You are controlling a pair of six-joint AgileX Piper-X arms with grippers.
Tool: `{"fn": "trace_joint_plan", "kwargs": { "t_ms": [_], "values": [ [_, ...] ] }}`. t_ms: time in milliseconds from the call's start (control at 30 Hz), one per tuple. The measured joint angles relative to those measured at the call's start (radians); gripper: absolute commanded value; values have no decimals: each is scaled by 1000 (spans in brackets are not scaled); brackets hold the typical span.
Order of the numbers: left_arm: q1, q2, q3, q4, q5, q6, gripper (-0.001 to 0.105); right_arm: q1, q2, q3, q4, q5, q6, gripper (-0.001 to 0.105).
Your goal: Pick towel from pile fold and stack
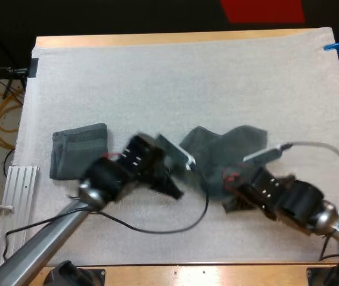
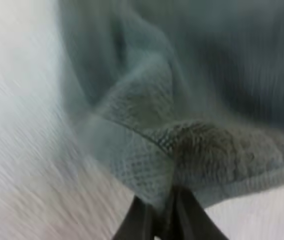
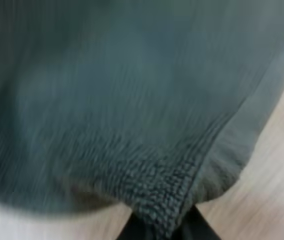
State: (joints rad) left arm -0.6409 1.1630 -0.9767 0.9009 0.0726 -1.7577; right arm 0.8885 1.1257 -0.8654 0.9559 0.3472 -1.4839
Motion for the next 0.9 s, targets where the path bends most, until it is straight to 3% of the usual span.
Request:
{"fn": "trace_joint_plan", "kwargs": {
  "t_ms": [133, 333, 467, 700, 900],
  "values": [
    [72, -63, -153, 30, 20, 0, 0, 0, -34, -172, 7, 187, -116, 0],
    [112, -95, -294, 88, 88, 0, 0, 0, -37, -355, 36, 216, -170, 0],
    [112, -122, -311, 178, 105, -1, 0, 0, -39, -420, 138, 122, -140, 0],
    [112, -213, -311, 345, 141, -16, 0, 0, -63, -440, 319, -173, -26, 0],
    [112, -227, -288, 407, 195, -18, 0, 0, -84, -438, 406, -214, 4, 0]
  ]
}}
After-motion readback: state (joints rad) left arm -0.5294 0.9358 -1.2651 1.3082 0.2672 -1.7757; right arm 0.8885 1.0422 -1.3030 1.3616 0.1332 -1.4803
